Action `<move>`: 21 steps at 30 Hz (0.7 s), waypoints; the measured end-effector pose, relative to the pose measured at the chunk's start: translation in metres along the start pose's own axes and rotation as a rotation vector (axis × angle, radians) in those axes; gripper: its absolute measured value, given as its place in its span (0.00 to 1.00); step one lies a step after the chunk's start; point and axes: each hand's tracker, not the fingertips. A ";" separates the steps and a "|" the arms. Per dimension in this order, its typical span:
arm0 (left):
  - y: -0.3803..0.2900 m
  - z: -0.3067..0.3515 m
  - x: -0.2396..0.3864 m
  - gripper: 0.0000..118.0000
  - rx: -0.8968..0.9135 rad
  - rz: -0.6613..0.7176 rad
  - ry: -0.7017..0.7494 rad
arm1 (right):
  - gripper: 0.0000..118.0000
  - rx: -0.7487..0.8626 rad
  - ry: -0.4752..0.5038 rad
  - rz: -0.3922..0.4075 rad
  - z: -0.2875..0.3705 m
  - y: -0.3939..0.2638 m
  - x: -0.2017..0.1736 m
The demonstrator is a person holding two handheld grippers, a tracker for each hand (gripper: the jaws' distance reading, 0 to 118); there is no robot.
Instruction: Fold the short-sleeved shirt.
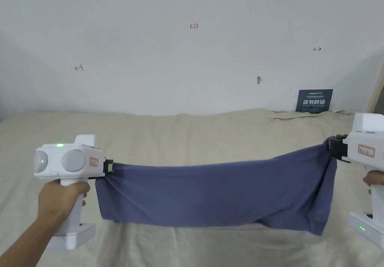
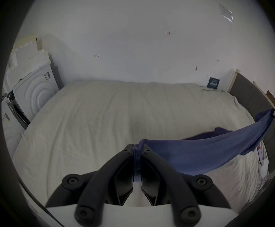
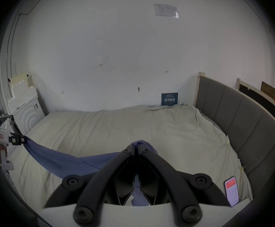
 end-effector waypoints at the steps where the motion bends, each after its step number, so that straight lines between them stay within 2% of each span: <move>1: -0.011 -0.003 -0.003 0.04 -0.008 -0.005 -0.002 | 0.01 -0.009 0.007 -0.015 0.002 -0.010 0.001; 10: -0.120 0.007 -0.037 0.04 -0.125 -0.010 -0.031 | 0.01 -0.127 0.037 -0.088 0.066 -0.107 -0.001; 14: -0.167 0.022 -0.052 0.04 -0.182 0.028 -0.035 | 0.01 -0.181 0.060 -0.135 0.106 -0.153 0.000; 21: -0.228 0.063 -0.066 0.04 -0.220 0.036 -0.047 | 0.01 -0.210 0.069 -0.165 0.174 -0.216 0.012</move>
